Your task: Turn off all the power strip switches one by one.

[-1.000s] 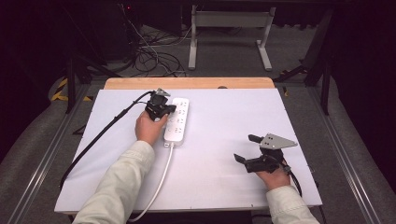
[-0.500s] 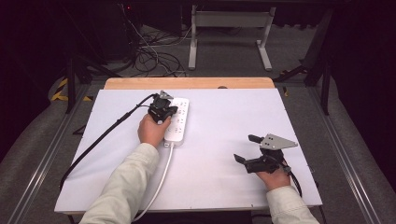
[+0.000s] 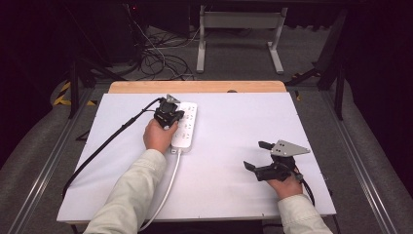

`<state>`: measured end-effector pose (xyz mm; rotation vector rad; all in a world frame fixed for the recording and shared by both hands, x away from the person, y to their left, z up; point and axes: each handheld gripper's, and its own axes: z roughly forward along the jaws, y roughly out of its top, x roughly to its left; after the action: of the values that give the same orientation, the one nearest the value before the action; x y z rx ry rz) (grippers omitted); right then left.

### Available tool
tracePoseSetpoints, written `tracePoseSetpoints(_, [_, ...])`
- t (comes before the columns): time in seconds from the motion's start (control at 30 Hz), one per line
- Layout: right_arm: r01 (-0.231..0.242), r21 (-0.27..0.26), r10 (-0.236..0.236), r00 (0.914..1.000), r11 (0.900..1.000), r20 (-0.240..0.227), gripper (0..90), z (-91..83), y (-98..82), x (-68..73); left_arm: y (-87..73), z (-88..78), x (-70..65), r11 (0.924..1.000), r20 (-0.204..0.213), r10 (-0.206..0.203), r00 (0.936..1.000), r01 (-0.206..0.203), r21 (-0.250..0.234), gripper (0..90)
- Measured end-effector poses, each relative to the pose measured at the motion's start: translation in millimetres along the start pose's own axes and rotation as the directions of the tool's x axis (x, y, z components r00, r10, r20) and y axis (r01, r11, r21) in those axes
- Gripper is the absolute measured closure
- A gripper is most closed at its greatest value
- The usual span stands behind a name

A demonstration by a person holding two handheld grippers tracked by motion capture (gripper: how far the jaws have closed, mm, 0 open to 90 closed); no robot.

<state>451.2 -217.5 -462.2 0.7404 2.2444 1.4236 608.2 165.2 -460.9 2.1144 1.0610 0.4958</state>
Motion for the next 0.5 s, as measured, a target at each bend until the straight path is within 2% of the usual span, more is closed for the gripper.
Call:
tracePoseSetpoints(0.3, [0.001,-0.002,-0.001,1.0,1.0,-0.001,8.1,-0.3,0.2,0.6,0.9,-0.4,-0.9,0.9998,-0.01,0.013,0.9999,-0.013,0.012,90.0])
tracePoseSetpoints(0.33, [0.001,-0.003,-0.001,1.0,1.0,0.0,8.1,-0.6,0.3,0.8,0.4,0.1,-4.8,0.9992,-0.04,0.038,0.9985,-0.037,0.012,90.0])
tracePoseSetpoints(0.37, [0.001,-0.003,-0.001,1.0,1.0,0.0,8.1,-0.6,0.3,0.8,0.4,0.1,-4.8,0.9992,-0.04,0.038,0.9985,-0.037,0.012,90.0])
tracePoseSetpoints(0.43, [0.001,-0.001,-0.001,1.0,1.0,0.001,8.1,-0.8,0.2,1.0,0.5,0.9,-7.4,0.999,-0.07,0.042,0.9967,-0.04,0.02,90.0])
tracePoseSetpoints(0.5, [-0.001,-0.003,0.001,1.0,1.0,0.0,8.1,-1.0,0.2,1.7,0.6,0.5,-5.3,0.9988,-0.064,0.045,0.9969,-0.044,0.021,90.0])
